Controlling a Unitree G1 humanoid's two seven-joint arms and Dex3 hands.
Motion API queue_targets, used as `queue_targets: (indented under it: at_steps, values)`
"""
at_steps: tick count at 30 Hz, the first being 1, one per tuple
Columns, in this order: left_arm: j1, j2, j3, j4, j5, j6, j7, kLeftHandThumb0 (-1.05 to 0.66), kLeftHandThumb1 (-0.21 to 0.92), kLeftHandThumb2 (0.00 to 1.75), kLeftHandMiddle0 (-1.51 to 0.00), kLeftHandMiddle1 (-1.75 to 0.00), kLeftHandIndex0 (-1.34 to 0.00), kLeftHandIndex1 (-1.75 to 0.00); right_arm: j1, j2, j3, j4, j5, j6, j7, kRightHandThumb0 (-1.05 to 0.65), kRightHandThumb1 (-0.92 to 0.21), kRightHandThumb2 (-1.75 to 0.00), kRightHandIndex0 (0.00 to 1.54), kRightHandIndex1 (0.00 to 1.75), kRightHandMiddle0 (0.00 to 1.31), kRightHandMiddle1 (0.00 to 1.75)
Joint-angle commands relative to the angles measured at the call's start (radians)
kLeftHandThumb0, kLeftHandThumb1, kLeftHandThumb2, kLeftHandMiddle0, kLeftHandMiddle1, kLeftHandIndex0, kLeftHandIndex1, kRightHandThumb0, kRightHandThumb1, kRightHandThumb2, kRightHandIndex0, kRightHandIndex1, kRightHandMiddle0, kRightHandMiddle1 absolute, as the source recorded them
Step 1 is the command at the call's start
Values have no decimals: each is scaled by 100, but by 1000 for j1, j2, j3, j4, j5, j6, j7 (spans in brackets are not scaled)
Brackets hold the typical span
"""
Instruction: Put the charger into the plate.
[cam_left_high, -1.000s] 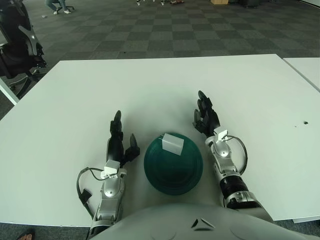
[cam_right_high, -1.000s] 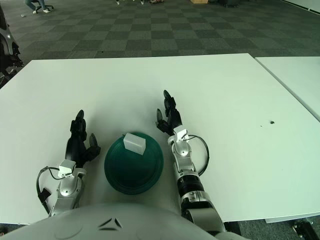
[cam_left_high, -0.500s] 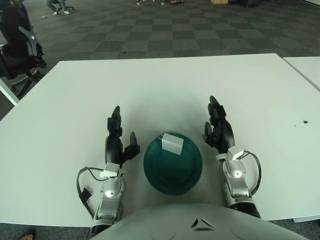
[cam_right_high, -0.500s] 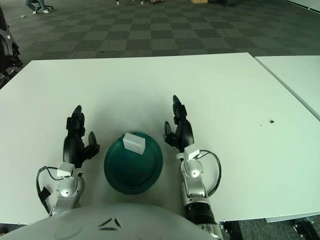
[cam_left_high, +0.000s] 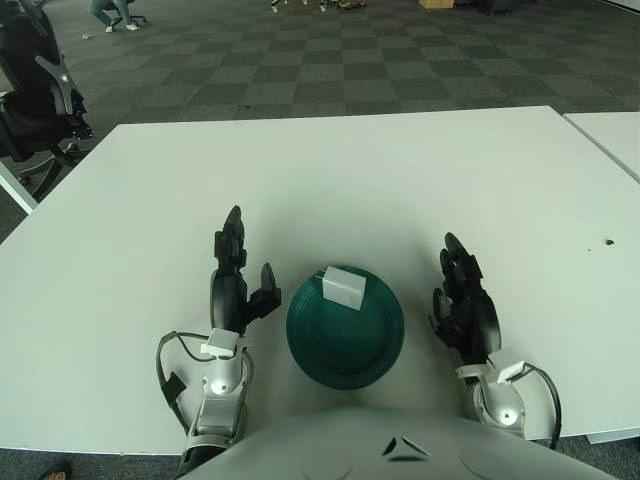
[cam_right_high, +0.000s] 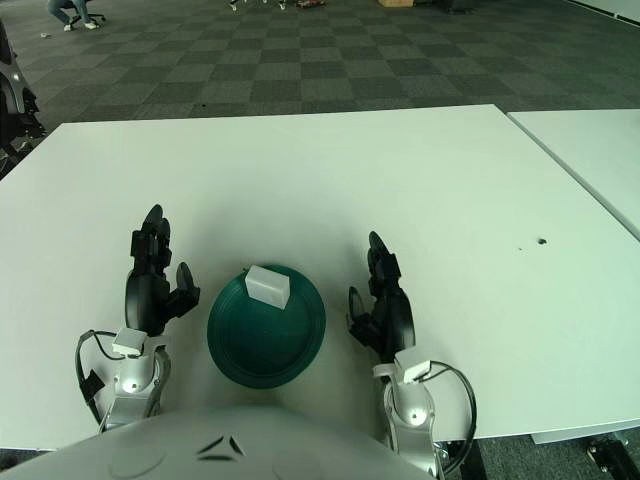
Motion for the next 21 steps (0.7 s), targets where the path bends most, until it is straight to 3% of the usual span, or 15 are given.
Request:
queue_targets:
  at_steps: [1, 10, 21]
  values:
    - [109, -17, -39, 123, -13, 30, -35, -93, 92, 99, -20, -2, 0, -51, 99, 6, 14, 40, 15, 88, -7, -87, -92, -62, 4, 0, 0, 21]
    - [126, -17, -51, 69, -71, 69, -93, -93, 92, 99, -21, -2, 0, -52, 120, -24, 38, 9, 17, 140, 31, -86, -92, -66, 0, 0, 0, 10]
    - [138, -24, -61, 11, -73, 129, -105, -92, 92, 99, -22, -1, 0, -55, 38, -18, 38, 34, -19, 236, 7, -79, -92, -71, 0, 0, 0, 5]
